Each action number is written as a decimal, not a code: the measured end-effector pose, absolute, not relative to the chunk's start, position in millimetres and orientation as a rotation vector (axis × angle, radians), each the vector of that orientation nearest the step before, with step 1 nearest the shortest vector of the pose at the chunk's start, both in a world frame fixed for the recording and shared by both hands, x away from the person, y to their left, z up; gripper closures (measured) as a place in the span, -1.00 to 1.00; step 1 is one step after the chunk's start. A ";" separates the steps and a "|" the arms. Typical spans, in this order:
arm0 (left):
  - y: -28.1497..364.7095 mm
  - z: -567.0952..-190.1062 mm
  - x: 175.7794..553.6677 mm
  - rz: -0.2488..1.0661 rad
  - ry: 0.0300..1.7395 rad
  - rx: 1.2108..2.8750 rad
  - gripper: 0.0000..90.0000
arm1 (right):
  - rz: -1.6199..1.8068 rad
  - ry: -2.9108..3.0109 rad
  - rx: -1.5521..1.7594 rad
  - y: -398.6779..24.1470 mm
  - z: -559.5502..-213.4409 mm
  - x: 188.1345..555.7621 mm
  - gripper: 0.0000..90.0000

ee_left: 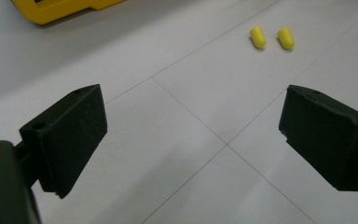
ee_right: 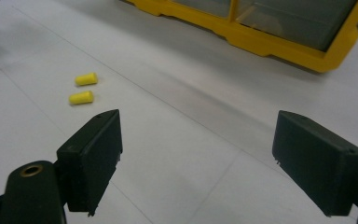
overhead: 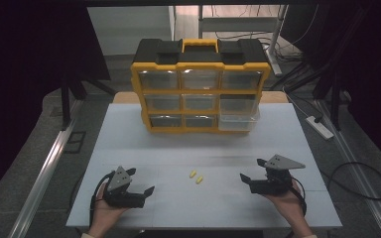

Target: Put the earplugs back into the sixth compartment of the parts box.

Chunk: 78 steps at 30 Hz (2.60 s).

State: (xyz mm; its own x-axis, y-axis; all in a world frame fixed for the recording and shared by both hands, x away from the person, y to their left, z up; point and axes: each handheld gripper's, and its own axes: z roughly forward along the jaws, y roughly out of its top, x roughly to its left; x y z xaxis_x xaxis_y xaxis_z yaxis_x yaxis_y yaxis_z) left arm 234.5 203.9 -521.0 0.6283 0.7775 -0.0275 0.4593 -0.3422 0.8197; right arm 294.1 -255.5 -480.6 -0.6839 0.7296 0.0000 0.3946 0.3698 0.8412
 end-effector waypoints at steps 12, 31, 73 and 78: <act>203.7 -520.5 235.6 0.468 0.959 1.990 -0.83 | 1.202 2.354 0.897 -222.7 -473.5 295.4 -0.65; 203.8 -520.0 235.0 0.474 0.961 1.985 -0.82 | 1.086 2.534 0.765 -156.2 -479.9 306.2 -0.65; 203.5 -520.8 234.0 0.480 0.960 1.992 -0.82 | 0.897 2.696 0.773 -103.3 -521.5 320.3 0.27; 203.5 -520.8 233.8 0.480 0.960 1.992 -0.82 | 0.917 2.699 0.748 -104.6 -521.7 320.1 0.50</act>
State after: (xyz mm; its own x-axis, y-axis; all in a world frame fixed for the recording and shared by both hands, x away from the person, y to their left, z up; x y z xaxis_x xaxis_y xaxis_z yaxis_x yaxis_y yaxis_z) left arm 233.8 203.5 -520.8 0.6317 0.7750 -0.0211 0.4485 -0.3431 0.8253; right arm 320.1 -104.6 -521.7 -0.8534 0.5209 -0.0210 0.4003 0.6807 0.6135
